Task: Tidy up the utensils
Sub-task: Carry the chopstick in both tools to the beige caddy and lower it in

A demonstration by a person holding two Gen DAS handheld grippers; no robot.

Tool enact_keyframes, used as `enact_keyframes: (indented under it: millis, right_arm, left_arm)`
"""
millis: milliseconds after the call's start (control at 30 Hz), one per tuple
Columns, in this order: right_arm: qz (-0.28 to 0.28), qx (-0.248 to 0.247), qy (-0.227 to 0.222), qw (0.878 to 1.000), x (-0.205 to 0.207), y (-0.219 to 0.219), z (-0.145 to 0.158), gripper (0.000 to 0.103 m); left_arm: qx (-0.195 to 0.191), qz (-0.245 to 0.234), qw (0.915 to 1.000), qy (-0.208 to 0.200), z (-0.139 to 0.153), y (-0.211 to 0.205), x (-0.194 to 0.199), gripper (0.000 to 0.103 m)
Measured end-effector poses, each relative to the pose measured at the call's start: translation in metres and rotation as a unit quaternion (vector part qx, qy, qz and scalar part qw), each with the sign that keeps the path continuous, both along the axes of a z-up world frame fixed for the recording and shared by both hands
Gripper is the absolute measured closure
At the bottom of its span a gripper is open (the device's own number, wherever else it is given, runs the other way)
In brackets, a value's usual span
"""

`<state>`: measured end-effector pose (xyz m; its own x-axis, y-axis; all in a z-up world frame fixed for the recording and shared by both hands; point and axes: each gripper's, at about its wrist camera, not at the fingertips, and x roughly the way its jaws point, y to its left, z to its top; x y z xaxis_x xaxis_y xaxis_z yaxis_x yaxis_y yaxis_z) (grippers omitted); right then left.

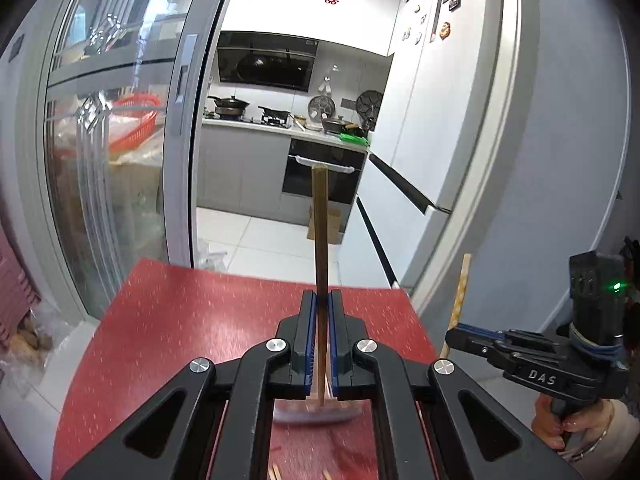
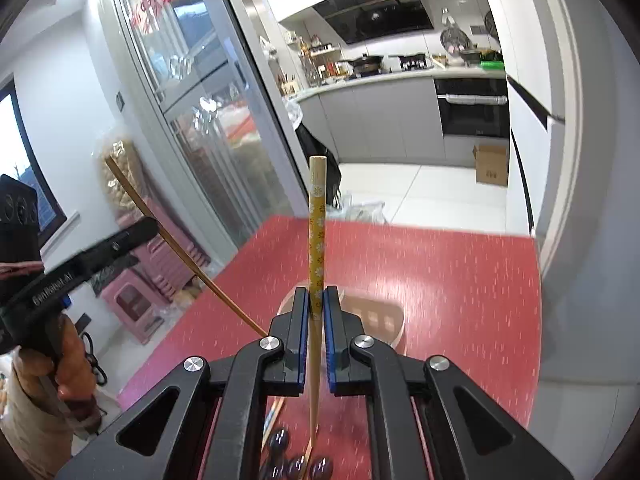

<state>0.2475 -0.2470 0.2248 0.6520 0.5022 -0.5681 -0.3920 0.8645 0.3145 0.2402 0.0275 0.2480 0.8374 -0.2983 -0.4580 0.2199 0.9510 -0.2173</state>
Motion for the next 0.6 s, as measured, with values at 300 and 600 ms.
enact_keyframes:
  millis: [300,600]
  right_arm:
    - [-0.023,-0.017,-0.046,0.999,0.061,0.019,0.004,0.095]
    - [-0.031,-0.060,-0.082,0.994,0.085,0.039,-0.038,0.095]
  left_arm:
    - [0.008,0.008,0.9996,0.025,-0.040,-0.017,0.062,0.070]
    - [0.020,0.012,0.9981,0.057,-0.091,-0.024,0.098,0.070]
